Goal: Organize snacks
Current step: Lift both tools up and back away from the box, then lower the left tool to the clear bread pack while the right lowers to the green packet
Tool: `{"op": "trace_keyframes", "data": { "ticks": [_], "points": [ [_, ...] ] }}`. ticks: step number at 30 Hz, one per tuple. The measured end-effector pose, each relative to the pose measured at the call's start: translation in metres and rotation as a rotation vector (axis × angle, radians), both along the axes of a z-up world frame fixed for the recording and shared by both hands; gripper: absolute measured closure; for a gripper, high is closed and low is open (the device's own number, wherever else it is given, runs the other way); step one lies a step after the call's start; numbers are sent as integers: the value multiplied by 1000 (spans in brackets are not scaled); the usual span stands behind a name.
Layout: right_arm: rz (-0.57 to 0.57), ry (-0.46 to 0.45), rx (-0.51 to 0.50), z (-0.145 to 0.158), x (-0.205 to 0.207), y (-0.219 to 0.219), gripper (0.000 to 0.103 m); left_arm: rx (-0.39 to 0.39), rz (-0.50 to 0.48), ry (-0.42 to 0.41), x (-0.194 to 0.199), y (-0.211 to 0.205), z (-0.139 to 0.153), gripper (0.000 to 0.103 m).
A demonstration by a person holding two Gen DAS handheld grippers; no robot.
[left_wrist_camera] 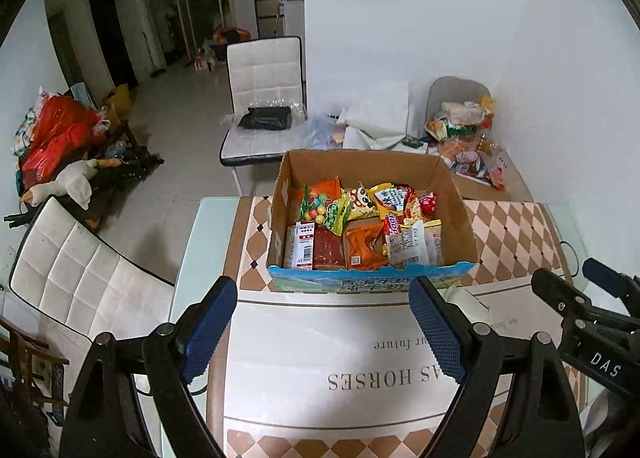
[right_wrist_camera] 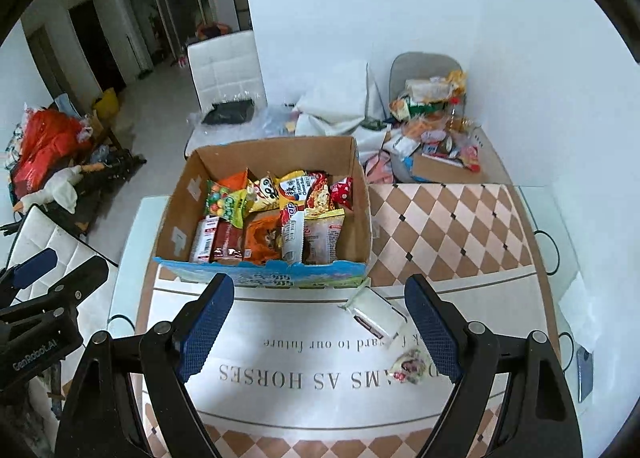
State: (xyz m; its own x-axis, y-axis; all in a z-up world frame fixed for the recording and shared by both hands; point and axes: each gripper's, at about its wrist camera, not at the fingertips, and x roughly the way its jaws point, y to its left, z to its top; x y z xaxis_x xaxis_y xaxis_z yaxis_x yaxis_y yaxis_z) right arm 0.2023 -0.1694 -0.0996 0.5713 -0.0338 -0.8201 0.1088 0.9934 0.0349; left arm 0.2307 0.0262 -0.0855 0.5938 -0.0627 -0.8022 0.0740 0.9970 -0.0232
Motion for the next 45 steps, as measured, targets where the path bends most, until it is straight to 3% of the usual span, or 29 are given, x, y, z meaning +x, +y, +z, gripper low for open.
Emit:
{"op": "trace_keyframes", "data": {
  "ticks": [15, 19, 23, 31, 37, 40, 45],
  "points": [
    [-2, -79, 28, 46, -74, 18, 14, -12, -37, -59, -57, 8, 35, 15],
    [1, -74, 46, 46, -79, 19, 14, -11, -40, -46, -60, 6, 33, 15],
    [-10, -35, 102, 34, -80, 7, 7, -11, -35, -15, -57, -2, 22, 15],
    [-168, 104, 150, -25, -72, -84, 7, -14, -75, 151, -27, -56, -33, 15],
    [-278, 273, 192, -106, -62, -167, 7, -32, -128, 319, 2, -120, -91, 15],
    [-322, 360, 261, -150, -58, -202, 7, -20, -137, 383, 14, -149, -116, 15],
    [-359, 470, 381, -219, -43, -222, 7, -8, -120, 483, 35, -177, -154, 15]
  ]
}}
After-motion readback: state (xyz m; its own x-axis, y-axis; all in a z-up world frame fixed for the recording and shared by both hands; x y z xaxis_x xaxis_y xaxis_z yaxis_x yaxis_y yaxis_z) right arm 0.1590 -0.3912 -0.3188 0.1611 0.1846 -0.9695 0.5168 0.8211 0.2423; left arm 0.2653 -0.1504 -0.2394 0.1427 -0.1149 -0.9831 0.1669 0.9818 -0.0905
